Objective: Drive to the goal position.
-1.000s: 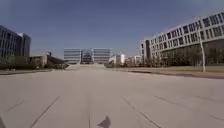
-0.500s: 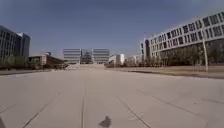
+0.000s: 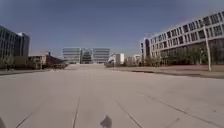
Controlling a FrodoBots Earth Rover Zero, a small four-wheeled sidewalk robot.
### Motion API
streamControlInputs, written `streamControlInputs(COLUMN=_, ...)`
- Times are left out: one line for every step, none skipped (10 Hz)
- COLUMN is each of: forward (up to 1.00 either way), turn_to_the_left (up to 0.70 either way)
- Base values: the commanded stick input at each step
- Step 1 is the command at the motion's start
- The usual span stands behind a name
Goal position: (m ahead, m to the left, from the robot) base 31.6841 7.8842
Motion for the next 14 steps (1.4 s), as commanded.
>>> streamControlInputs(forward=0.7, turn_to_the_left=0.0)
streamControlInputs(forward=0.7, turn_to_the_left=0.0)
streamControlInputs(forward=0.7, turn_to_the_left=0.06)
streamControlInputs(forward=0.7, turn_to_the_left=0.24)
streamControlInputs(forward=0.7, turn_to_the_left=0.35)
streamControlInputs(forward=0.7, turn_to_the_left=0.35)
streamControlInputs(forward=0.7, turn_to_the_left=0.35)
streamControlInputs(forward=0.7, turn_to_the_left=0.35)
streamControlInputs(forward=0.7, turn_to_the_left=0.35)
streamControlInputs(forward=0.7, turn_to_the_left=0.35)
streamControlInputs(forward=0.7, turn_to_the_left=0.35)
streamControlInputs(forward=0.7, turn_to_the_left=0.33)
streamControlInputs(forward=0.7, turn_to_the_left=0.09)
streamControlInputs(forward=0.7, turn_to_the_left=0.01)
